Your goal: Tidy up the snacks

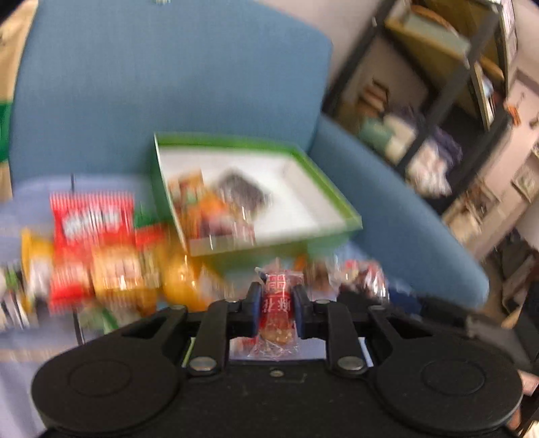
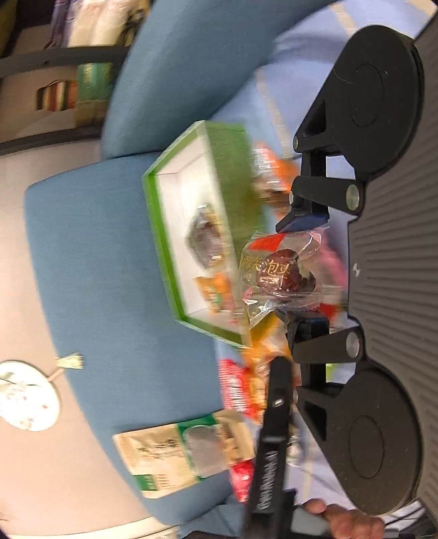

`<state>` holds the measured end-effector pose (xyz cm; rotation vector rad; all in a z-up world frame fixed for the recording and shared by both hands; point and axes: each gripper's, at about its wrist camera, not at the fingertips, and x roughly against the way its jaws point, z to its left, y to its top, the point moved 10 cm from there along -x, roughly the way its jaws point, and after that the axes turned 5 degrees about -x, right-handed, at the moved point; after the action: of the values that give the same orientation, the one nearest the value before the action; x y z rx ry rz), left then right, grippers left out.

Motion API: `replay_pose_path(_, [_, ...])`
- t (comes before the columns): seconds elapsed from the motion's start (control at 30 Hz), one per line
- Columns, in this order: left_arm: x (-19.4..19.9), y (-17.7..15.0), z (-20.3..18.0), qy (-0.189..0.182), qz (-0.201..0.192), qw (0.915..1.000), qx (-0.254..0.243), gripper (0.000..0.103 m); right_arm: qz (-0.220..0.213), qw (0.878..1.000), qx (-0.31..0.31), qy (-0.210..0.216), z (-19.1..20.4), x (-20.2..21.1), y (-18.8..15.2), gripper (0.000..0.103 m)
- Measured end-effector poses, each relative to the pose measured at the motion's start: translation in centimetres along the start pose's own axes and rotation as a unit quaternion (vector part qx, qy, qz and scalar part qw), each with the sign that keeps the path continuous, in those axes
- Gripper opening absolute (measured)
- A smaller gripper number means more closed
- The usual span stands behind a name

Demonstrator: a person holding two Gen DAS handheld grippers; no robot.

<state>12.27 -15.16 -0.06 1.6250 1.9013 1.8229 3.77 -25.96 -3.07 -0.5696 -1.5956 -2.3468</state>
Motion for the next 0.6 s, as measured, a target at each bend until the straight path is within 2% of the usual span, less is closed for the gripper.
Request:
replay_pose_path(0.07, [-0.3,2.4,0.4,0.026,-0.02,0.9995,-0.003,0.012,-0.011,1.0,0.01,-0.003,-0.1,-1.2,1.6,0.079])
replay_pose_path(0.23, [-2.8,5.9,1.3,0.063,-0.032,0.9975,-0.004,0.012,-0.009,0.999,0.022,-0.034,-1.8,-5.8,3.6,0.079])
replay_pose_path(0.4, [-5.7,6.8,2.5,0.086,-0.028,0.9959,-0.008,0.012,-0.007,0.998,0.022,-0.057,-3.5,-9.2,4.2,0.08])
replay_pose_path(0.57, [-7.5,6.9,3.9,0.102,-0.022,0.9945,-0.001,0.013,-0.003,0.997,0.049,-0.062,-3.2,-11.2,4.3,0.084])
replay_pose_path(0.6, [-7.7,6.9,4.0,0.106,-0.024,0.994,-0.001,0.021,-0.001,0.997,0.055,-0.062,-3.1,-11.5,4.1,0.09])
